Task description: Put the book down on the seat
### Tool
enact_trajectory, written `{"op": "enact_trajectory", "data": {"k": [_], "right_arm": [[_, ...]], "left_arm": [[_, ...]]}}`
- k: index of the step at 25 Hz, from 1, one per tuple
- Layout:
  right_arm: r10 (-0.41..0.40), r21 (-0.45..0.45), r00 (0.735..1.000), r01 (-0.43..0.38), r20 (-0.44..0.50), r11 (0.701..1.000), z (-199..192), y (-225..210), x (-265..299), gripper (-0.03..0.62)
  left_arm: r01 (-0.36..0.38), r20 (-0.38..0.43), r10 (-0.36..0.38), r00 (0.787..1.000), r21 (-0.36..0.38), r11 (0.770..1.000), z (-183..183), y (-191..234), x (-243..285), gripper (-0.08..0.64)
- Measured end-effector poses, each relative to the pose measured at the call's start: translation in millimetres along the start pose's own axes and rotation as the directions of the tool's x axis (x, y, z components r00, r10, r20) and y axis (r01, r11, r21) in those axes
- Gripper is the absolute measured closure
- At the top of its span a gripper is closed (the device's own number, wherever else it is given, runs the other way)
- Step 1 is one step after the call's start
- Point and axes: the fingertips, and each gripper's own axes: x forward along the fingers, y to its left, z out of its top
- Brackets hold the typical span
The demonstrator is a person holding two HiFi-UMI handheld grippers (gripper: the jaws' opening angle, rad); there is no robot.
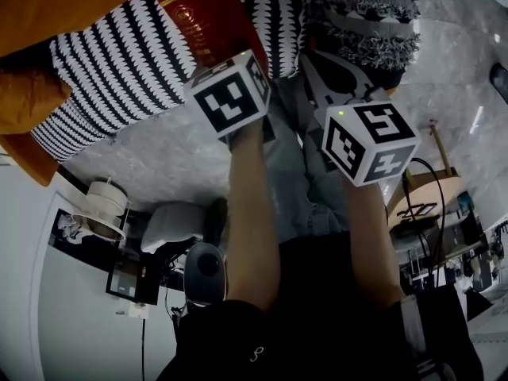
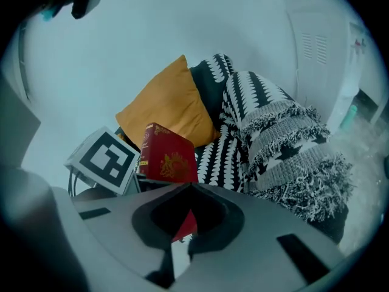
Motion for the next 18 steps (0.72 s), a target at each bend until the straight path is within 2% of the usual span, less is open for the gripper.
{"op": "enact_trajectory", "data": {"k": [3, 6, 11, 18], "right_arm": [[-0.004, -0.007, 1.0, 0.004, -0.021, 1.0, -7, 1, 7, 0.581], [0.007, -0.013, 0.999, -0.008, -0.05, 1.0, -14, 4, 19, 0.581], [-0.001, -0.004, 0.998, 0.001, -0.065, 1.0, -22, -22, 23, 0.581], [0.001, 0.005, 0.998, -0.001, -0.06, 1.0, -23, -26, 16, 0.581]], "left_arm": [[-0.009, -0.024, 0.009, 1.0, 0.023, 1.0, 5, 6, 12, 0.353], [-0.009, -0.055, 0.009, 0.998, 0.003, 1.0, 3, 17, 27, 0.353], [-0.018, -0.099, 0.021, 0.995, 0.024, 1.0, -13, 3, 58, 0.353], [-0.004, -0.072, 0.004, 0.997, -0.009, 1.0, -9, -5, 67, 0.351]]}}
